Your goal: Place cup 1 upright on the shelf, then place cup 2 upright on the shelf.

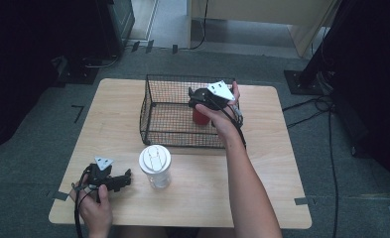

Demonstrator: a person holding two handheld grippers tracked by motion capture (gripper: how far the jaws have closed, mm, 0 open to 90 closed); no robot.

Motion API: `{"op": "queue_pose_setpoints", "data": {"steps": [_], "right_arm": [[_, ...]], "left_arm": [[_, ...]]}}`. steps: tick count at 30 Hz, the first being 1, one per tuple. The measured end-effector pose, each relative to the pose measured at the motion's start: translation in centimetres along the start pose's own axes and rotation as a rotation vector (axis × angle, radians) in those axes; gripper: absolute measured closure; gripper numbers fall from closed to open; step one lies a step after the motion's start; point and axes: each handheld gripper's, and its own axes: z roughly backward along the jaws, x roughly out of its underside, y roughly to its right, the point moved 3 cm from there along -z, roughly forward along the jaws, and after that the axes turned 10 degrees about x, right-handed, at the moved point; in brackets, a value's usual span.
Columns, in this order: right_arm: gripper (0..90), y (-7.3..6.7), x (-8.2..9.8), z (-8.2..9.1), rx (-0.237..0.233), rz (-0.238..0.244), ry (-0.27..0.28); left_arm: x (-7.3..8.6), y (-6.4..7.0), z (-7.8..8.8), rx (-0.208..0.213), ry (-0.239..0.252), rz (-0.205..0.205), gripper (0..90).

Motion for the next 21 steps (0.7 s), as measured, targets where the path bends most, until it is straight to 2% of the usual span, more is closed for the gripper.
{"op": "queue_pose_setpoints", "data": {"steps": [9, 14, 21], "right_arm": [[0.0, 0.1, -1.1, 3.5, -0.055, -0.041, 0.071], [0.0, 0.2, -1.3, 5.6, -0.074, -0.051, 0.078], [0.0, -0.7, -1.2, 9.0, -0.120, -0.021, 0.081]], "left_arm": [[0.0, 0.0, 0.0, 0.001, 0.001, 0.002, 0.1], [0.0, 0.0, 0.0, 0.001, 0.001, 0.003, 0.1], [0.0, 0.0, 0.0, 0.000, 0.001, 0.002, 0.1]]}}
